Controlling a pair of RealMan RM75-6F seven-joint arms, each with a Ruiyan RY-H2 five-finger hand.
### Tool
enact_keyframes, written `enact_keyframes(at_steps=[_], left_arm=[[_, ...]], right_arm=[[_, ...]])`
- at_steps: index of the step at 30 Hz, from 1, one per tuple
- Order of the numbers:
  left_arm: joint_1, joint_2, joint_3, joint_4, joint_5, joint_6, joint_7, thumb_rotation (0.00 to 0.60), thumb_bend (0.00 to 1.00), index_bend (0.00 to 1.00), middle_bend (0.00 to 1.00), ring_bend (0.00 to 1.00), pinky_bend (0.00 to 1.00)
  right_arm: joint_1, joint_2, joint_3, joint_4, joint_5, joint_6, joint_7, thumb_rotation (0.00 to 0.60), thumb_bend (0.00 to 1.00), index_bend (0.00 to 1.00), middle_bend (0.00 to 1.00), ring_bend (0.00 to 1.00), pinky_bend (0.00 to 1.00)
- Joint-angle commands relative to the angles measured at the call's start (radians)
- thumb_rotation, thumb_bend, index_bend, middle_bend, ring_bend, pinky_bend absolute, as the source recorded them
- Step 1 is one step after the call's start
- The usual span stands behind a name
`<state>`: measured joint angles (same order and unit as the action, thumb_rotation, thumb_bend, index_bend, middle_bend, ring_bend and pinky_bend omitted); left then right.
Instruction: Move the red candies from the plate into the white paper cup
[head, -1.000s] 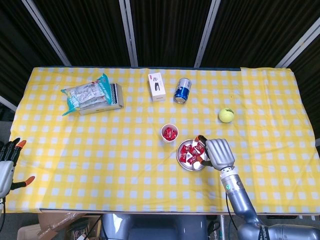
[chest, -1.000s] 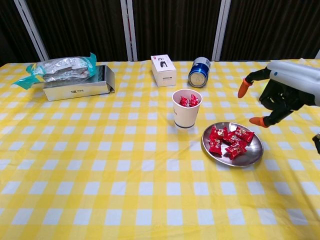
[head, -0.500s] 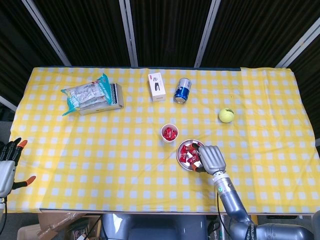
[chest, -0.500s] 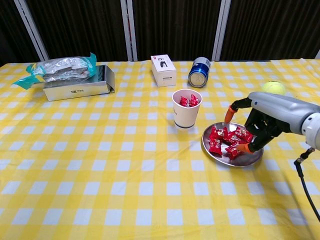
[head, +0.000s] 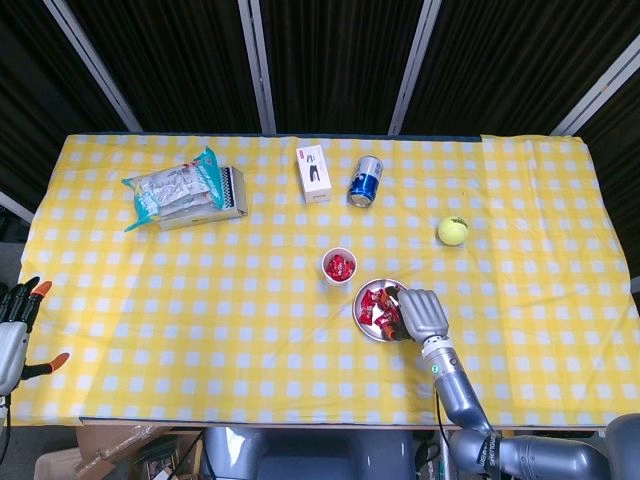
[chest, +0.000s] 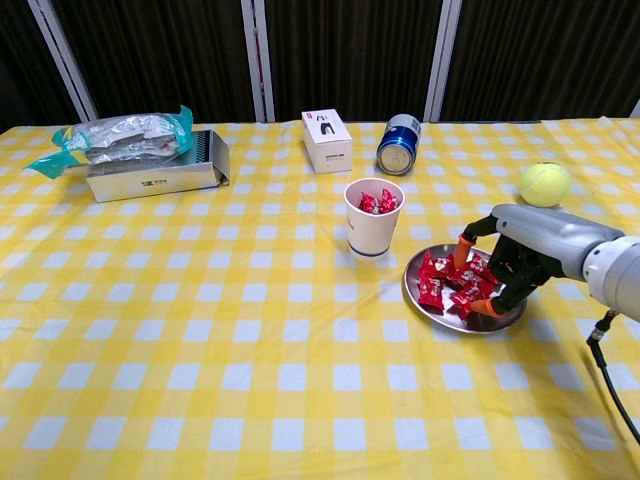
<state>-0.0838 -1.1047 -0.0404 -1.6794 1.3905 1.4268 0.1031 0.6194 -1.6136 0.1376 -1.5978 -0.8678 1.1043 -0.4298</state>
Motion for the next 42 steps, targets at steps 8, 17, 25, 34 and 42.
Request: enact_keyframes(at_steps=[8, 17, 25, 34, 42], left_arm=[[-0.001, 0.0, -0.001, -0.005, -0.003, -0.003, 0.007, 0.6, 0.07, 0.0, 0.0, 0.0, 0.0], [-0.003, 0.002, -0.002, -0.009, -0.003, -0.004, 0.006, 0.6, 0.07, 0.0, 0.0, 0.0, 0.0], [-0.002, 0.003, -0.003, -0.004, -0.001, -0.004, 0.0, 0.6, 0.07, 0.0, 0.0, 0.0, 0.0], [-0.002, 0.003, -0.002, -0.004, -0.001, -0.004, -0.002, 0.6, 0.07, 0.0, 0.0, 0.0, 0.0], [-0.004, 0.004, -0.003, -0.01, -0.002, -0.007, 0.002, 0.6, 0.07, 0.0, 0.0, 0.0, 0.0]], right_arm=[[-0.01, -0.018, -0.002, 0.035, -0.001, -0.018, 0.016, 0.6, 0.3, 0.45, 0.87, 0.85, 0.95], [-0.015, -0.042, -0.002, 0.082, 0.007, -0.041, 0.03, 0.6, 0.43, 0.56, 0.86, 0.85, 0.95], [-0.021, -0.045, 0.004, 0.085, -0.017, -0.04, 0.044, 0.6, 0.57, 0.61, 0.87, 0.85, 0.95], [-0.025, 0.023, 0.047, -0.027, -0.074, 0.001, 0.065, 0.6, 0.58, 0.61, 0.87, 0.85, 0.95], [-0.004, 0.114, 0.128, -0.149, -0.069, 0.018, 0.06, 0.6, 0.58, 0.61, 0.86, 0.85, 0.95]])
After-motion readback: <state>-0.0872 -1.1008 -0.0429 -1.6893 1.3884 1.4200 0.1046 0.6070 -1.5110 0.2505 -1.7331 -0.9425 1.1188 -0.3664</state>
